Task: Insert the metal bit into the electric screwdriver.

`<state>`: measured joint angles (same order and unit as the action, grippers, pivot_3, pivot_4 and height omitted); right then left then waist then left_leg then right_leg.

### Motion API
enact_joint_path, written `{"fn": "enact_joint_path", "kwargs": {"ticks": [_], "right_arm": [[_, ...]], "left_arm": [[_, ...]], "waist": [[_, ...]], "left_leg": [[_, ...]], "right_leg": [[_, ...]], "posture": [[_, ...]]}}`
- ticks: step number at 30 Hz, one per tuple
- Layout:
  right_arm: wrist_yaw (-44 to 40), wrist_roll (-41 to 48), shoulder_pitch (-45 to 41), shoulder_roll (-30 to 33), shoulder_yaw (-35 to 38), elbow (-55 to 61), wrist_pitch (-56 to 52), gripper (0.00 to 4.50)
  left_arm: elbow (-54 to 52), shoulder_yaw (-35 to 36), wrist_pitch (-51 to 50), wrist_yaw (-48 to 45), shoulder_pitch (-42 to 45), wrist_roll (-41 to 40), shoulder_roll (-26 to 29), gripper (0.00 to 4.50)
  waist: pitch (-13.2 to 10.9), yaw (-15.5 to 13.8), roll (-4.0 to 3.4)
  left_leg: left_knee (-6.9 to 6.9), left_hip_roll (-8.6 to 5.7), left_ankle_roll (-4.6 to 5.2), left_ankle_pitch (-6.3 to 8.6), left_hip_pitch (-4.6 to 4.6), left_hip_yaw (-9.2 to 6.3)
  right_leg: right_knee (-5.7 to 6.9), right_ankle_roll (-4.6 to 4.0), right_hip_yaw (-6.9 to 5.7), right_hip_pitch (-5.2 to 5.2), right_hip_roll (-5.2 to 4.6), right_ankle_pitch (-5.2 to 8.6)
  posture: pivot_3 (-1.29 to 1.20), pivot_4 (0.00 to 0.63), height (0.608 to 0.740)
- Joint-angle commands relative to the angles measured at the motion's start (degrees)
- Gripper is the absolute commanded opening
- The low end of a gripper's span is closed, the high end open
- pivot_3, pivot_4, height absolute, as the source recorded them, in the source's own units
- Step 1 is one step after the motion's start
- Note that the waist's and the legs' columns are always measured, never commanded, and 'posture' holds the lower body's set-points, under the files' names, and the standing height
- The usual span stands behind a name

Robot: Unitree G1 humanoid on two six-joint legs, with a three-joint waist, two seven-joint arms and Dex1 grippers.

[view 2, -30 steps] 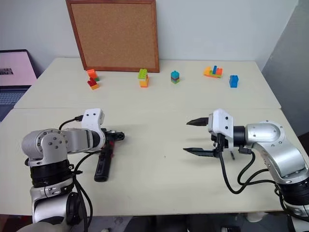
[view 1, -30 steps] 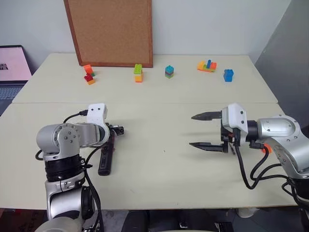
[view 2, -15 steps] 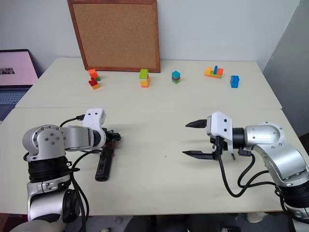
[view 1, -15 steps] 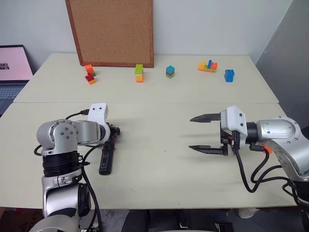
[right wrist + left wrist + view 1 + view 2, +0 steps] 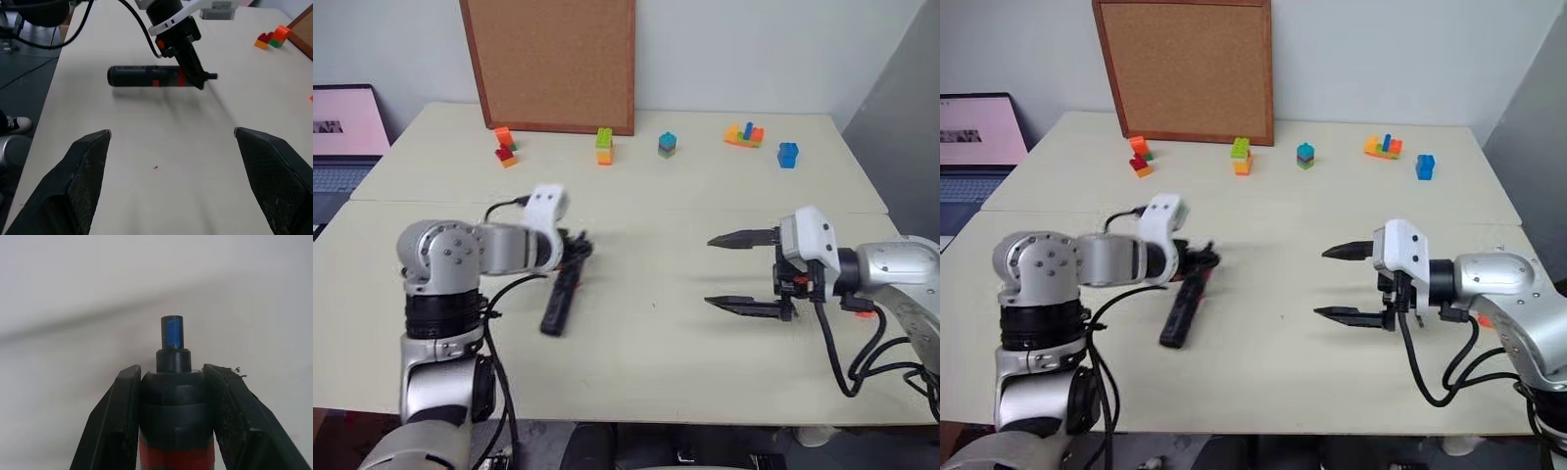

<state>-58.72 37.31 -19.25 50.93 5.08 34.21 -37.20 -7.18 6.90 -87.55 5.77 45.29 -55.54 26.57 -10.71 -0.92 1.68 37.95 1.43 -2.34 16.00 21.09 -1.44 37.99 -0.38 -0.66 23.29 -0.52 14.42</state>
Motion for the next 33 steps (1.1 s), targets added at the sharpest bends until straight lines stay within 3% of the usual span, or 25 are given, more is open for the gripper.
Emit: {"fn": "enact_joint_path", "kwargs": {"ticks": [1,7,14,26,33], "right_arm": [[4.06,5.57,3.56,1.48,7.22,5.02,-5.24,4.24],[10.28,8.44,8.55,1.41,12.67,8.72,-8.6,4.24],[15.26,5.78,6.93,0.63,10.36,8.95,-7.47,4.24],[15.88,8.18,4.63,1.17,9.14,8.02,-7.66,4.24],[14.65,7.19,5.16,2.5,8.12,7.54,-6.74,4.24]], "left_arm": [[-8.3,-7.04,20.67,-14.68,0.29,7.21,-0.62,1.64],[-9.42,-13.73,43.73,-25.51,-3.94,18.38,-6.2,1.64],[-1.2,-18.71,67.09,-29.2,-10.2,32.32,-13.46,1.64],[-4.2,-19.52,73.86,-32.02,-25.17,38.28,-14.68,1.64],[-11.4,-15.21,70.01,-32.9,-31.33,36.68,-9.86,1.64]], "waist": [[0.0,-0.01,0.0],[0.0,0.38,-0.02],[0.0,0.57,-0.01],[0.01,0.9,-0.02],[0.03,1.15,-0.06]], "left_leg": [[0.0,0.0,0.0,0.0,0.01,0.03],[-0.08,0.06,0.02,0.01,-0.04,0.14],[0.0,0.0,0.31,0.15,-0.01,0.25],[-0.02,0.1,0.38,0.19,0.02,0.28],[-0.05,0.15,0.39,0.2,-0.12,0.31]], "right_leg": [[-0.02,0.01,0.02,0.0,0.0,0.01],[-0.01,0.02,0.1,0.01,0.04,0.02],[-0.05,0.12,0.08,0.0,0.31,0.01],[-0.1,0.09,0.09,0.04,0.53,0.03],[-0.06,0.09,0.09,-0.02,0.62,0.03]], "posture": [[0.0,0.15,0.74],[0.0,0.15,0.74],[0.0,0.15,0.74],[0.0,0.15,0.74],[0.0,0.15,0.74]]}}
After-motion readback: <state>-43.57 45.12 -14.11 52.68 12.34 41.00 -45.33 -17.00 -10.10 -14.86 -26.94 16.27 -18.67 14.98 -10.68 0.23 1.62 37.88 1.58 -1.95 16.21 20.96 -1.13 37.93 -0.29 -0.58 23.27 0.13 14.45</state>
